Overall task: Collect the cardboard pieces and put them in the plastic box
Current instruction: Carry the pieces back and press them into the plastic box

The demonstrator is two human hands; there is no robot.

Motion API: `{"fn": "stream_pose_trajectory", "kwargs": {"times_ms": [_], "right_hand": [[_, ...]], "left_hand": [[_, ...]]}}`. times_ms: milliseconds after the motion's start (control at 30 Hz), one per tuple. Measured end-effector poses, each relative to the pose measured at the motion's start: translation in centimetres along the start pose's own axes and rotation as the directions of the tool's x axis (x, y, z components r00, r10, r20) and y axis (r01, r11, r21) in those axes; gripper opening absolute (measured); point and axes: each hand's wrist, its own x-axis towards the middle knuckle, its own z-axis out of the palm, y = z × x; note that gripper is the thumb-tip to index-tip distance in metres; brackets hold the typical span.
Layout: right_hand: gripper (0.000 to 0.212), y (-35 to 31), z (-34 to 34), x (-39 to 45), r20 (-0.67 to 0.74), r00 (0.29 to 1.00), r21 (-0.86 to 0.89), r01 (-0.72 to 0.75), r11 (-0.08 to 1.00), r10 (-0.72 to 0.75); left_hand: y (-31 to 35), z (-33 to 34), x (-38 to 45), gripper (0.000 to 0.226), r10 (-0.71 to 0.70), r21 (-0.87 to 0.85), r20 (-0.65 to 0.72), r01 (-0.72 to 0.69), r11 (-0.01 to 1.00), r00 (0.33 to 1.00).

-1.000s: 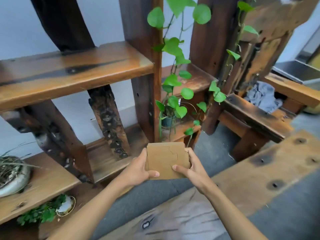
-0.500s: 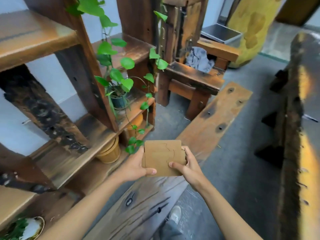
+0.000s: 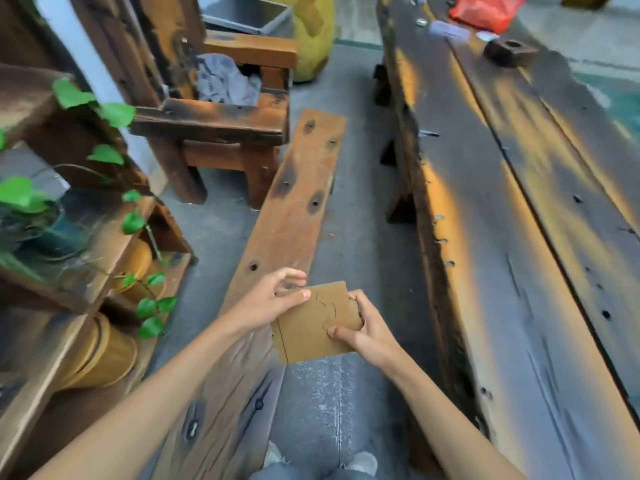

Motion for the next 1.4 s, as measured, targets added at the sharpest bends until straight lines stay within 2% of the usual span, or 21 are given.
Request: {"fn": "stream_pose_trajectory", "kwargs": {"times_ms": [167, 400, 533, 733, 867, 967, 1233, 1333, 1400], "right_hand": [[0.041, 2.5, -5.4, -2.7, -0.040, 0.999, -0.073, 0.004, 0.997, -0.007], [0.042, 5.2, -13.4, -7.1, -0.111, 0.993, -0.151, 0.021, 0.988, -0.038], [0.045, 6.6, -16.3, -9.3, -0.168, 0.985, -0.113, 0.026, 0.993, -0.045], [0.058, 9.6, -20.8, -14.5, -0.344, 0.939, 0.015, -0.008, 1.000, 0.013], [0.063, 11.5, -23.5, -18.2, -0.413, 0.909, 0.080, -0.029, 0.996, 0.060], [0.060, 13.0, -25.3, -21.4, -0.471, 0.876, 0.097, -0.061, 0.993, 0.100], [0.045, 16.0, -28.8, -29.8, -0.605, 0.764, 0.203, -0.122, 0.972, 0.222], [0.033, 16.7, -29.1, -32.7, -0.631, 0.725, 0.247, -0.149, 0.957, 0.276], [0.030, 17.5, -29.0, -34.1, -0.643, 0.704, 0.271, -0.158, 0.949, 0.301]], "left_hand": [[2.7, 5.8, 3.9, 0.033, 0.049, 0.149, 0.243, -0.087, 0.985, 0.969], [5.6, 14.0, 6.7, 0.036, -0.038, 0.174, 0.528, -0.064, 0.983, 0.848], [7.3, 17.7, 7.7, 0.025, 0.000, 0.194, 0.544, -0.126, 0.973, 0.839], [10.2, 25.8, 8.1, 0.008, 0.086, 0.214, 0.599, -0.263, 0.941, 0.796], [11.4, 30.8, 8.1, 0.009, 0.114, 0.208, 0.645, -0.317, 0.925, 0.756], [12.4, 34.8, 7.8, 0.020, 0.119, 0.218, 0.699, -0.369, 0.904, 0.705], [15.0, 44.3, 6.2, 0.015, 0.110, 0.211, 0.816, -0.470, 0.857, 0.567], [15.7, 47.0, 5.1, 0.010, 0.093, 0.212, 0.868, -0.532, 0.820, 0.488], [15.9, 48.5, 4.2, 0.015, 0.067, 0.216, 0.902, -0.581, 0.785, 0.426]]}}
